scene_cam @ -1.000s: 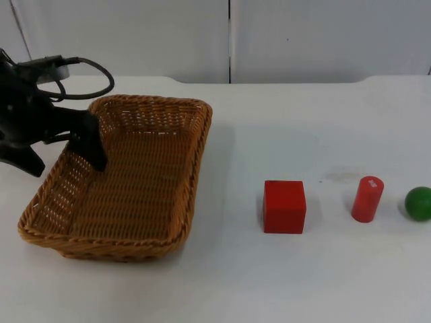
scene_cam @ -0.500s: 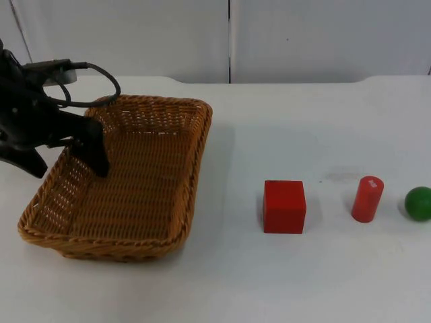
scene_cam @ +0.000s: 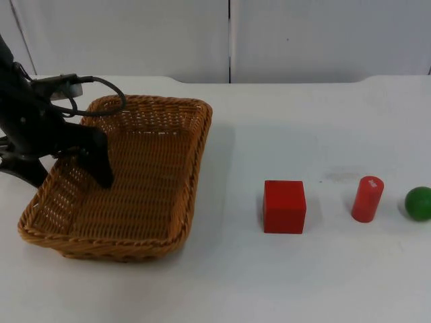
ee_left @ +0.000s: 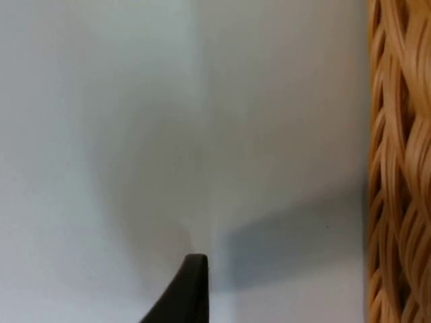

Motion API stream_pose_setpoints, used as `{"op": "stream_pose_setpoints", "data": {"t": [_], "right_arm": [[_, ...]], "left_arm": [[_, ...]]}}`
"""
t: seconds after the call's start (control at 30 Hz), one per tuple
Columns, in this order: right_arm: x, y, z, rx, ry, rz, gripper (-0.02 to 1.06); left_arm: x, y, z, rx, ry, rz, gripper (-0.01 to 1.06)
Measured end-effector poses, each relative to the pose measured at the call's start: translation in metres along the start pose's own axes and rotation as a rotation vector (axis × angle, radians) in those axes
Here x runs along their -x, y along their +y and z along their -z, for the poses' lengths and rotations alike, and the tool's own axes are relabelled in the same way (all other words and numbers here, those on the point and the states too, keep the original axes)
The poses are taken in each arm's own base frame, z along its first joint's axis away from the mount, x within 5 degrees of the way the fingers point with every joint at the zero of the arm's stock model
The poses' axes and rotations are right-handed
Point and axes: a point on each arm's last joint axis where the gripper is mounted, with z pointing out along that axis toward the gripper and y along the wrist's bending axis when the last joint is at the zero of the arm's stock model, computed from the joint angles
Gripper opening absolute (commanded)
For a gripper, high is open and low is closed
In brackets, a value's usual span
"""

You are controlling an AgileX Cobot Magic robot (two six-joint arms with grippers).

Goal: Pick up the basket with the left hand and place the object to the left of the red cylinder into the basket with the right hand.

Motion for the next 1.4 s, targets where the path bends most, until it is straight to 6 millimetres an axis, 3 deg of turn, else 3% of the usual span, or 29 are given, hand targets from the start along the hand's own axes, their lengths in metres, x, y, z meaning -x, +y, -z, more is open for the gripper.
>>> {"op": "stream_pose_setpoints", "data": {"t": [0.1,0.27,0.3,0.4,0.47,0.5,0.57,0.93,1.4], "right_arm": [[0.0,0.0,0.0,0.0,0.0,0.0,1.05],[0.0,0.0,0.0,0.0,0.0,0.002,1.05],[0.0,0.0,0.0,0.0,0.0,0.004,1.05],[0.0,0.0,0.0,0.0,0.0,0.004,1.05],[0.0,0.0,0.0,0.0,0.0,0.004,1.05],[0.0,0.0,0.0,0.0,0.0,0.004,1.05],[0.0,0.0,0.0,0.0,0.0,0.004,1.05],[0.0,0.0,0.0,0.0,0.0,0.004,1.05],[0.0,0.0,0.0,0.0,0.0,0.014,1.05]], "left_arm": [[-0.001,0.0,0.0,-0.004,0.009,0.002,0.89],[-0.001,0.0,0.0,-0.007,0.018,0.007,0.49],[-0.002,-0.001,0.0,-0.009,0.022,0.013,0.49],[-0.004,-0.002,0.0,-0.02,0.046,0.019,0.31],[-0.004,-0.002,0.0,-0.025,0.052,0.023,0.11],[-0.005,-0.002,0.0,-0.028,0.056,0.026,0.11],[-0.005,-0.004,0.0,-0.044,0.058,0.063,0.0],[-0.007,-0.007,0.004,-0.059,0.086,0.118,0.0],[-0.011,-0.032,0.069,-0.112,0.061,0.134,0.0]]}}
